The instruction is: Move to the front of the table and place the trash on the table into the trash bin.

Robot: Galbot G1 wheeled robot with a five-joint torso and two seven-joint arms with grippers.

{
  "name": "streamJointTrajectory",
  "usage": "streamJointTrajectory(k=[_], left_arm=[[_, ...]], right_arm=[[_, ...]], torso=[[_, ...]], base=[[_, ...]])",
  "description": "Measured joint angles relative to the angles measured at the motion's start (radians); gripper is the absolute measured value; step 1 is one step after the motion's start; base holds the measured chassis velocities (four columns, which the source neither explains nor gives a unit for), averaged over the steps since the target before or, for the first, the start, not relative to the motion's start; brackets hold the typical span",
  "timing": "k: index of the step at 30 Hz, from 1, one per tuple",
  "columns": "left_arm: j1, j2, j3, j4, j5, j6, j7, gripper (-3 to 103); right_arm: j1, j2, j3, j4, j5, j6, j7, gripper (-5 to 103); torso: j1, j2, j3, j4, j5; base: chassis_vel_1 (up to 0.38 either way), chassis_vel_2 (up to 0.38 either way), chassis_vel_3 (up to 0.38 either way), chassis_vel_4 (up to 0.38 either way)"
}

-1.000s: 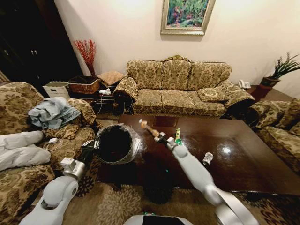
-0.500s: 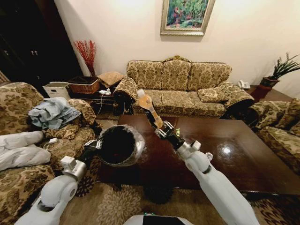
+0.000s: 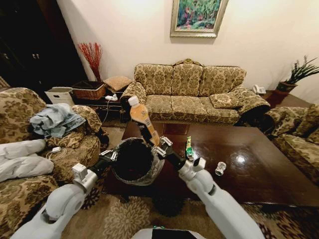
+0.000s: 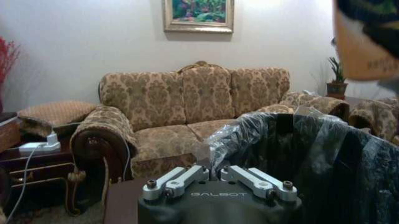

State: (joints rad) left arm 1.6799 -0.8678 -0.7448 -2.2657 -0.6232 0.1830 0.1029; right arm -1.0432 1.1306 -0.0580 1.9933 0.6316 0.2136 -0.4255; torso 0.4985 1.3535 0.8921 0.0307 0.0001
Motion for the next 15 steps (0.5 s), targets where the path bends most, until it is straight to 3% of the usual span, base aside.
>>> streamJointTrajectory(k=[4,9,11,13,14,15], left_arm=[[-0.006,0.011,-0.001,0.019,0.007,0.0,-0.002,4],[-0.016,0.01,-0.013,0.068,0.069,0.0,-0.027,4],[-0.025,0.009,-0.02,0.088,0.105,0.0,-0.046,4],[-0.042,0.008,-0.032,0.112,0.154,0.004,-0.065,4],[-0.05,0.008,-0.036,0.121,0.171,0.004,-0.069,4],[-0.05,0.008,-0.036,0.121,0.171,0.004,-0.069,4]], right_arm=[[0.0,0.006,-0.017,-0.002,-0.01,0.003,0.0,44],[0.015,-0.046,0.065,0.065,-0.102,0.033,0.019,44],[0.033,-0.101,0.132,0.097,-0.19,0.066,0.023,44],[0.05,-0.21,0.265,0.141,-0.29,0.098,0.027,44],[0.043,-0.258,0.314,0.157,-0.302,0.097,0.03,44],[0.043,-0.258,0.314,0.157,-0.302,0.097,0.03,44]], torso=[[0.0,0.0,0.0,0.0001,-0.0001],[0.0,0.0,0.0,-0.0001,0.0],[0.0,0.0,0.0,0.0001,0.0],[0.0,0.0,0.0,0.0002,-0.0001],[0.0,0.0,0.0,0.0001,0.0001],[0.0,0.0,0.0,0.0001,0.0001]], base=[[0.0,0.0,0.0,0.0],[0.0,0.0,0.0,0.0],[0.0,0.0,0.0,0.0],[0.0,0.0,0.0,0.0],[0.0,0.0,0.0,0.0],[0.0,0.0,0.0,0.0]])
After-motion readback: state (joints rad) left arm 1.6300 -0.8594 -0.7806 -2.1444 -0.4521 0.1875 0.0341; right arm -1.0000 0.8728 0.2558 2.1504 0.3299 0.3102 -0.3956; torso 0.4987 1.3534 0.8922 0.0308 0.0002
